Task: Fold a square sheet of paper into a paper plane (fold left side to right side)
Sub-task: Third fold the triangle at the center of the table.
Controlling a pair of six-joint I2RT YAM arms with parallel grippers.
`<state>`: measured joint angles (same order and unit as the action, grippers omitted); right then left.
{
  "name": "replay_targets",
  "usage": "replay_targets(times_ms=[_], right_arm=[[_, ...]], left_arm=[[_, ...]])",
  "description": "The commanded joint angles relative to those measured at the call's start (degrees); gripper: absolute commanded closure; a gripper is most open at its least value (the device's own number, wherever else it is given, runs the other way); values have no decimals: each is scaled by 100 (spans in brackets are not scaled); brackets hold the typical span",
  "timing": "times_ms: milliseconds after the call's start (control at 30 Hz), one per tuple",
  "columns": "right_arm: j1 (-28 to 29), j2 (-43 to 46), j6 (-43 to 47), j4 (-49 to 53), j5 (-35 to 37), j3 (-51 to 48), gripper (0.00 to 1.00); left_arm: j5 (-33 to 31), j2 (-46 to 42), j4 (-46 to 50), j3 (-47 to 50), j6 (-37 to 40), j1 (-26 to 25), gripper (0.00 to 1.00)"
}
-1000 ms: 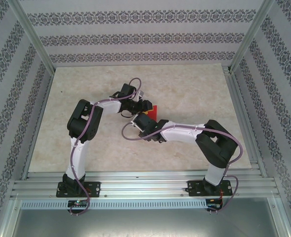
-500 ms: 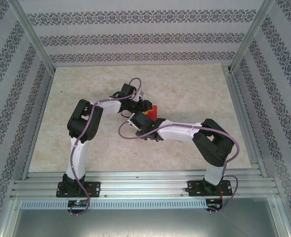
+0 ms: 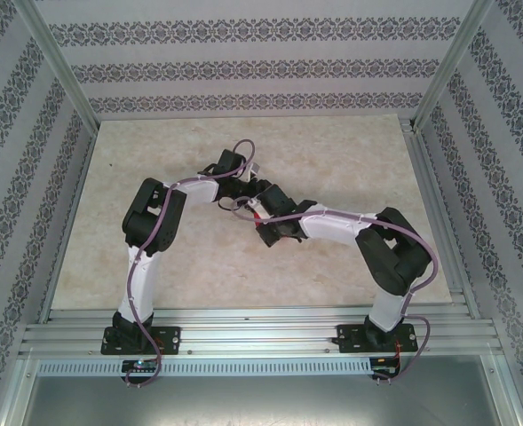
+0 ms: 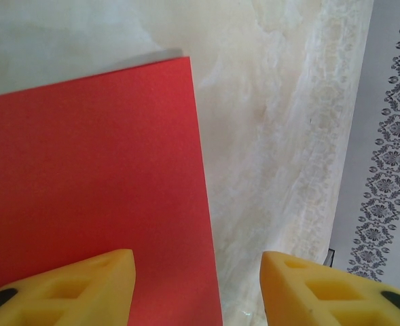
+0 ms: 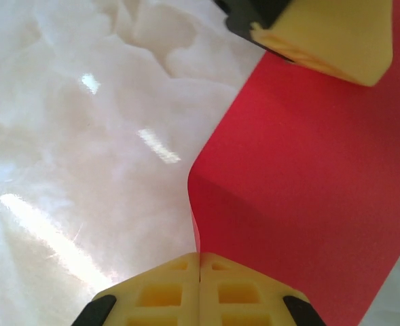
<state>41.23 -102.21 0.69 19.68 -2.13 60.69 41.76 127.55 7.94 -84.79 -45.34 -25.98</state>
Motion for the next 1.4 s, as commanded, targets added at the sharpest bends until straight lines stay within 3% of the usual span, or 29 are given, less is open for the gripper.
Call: replay_targets(times_ms=[0, 400, 967, 1367], right_arm=[[-368, 165, -401, -359, -1117, -199, 100], [-1349, -264, -496, -443, -2951, 56, 100], [-2054, -787, -663, -275, -3556, 487, 100], [-2221, -991, -670, -10, -3357, 656, 100]], left_arm=[[-287, 377, 416, -42, 251, -62, 47], [-381, 539, 759, -311, 415, -119, 48], [-434, 622, 919, -412, 502, -129, 51], [-441, 634, 1007, -468, 550, -138, 52]])
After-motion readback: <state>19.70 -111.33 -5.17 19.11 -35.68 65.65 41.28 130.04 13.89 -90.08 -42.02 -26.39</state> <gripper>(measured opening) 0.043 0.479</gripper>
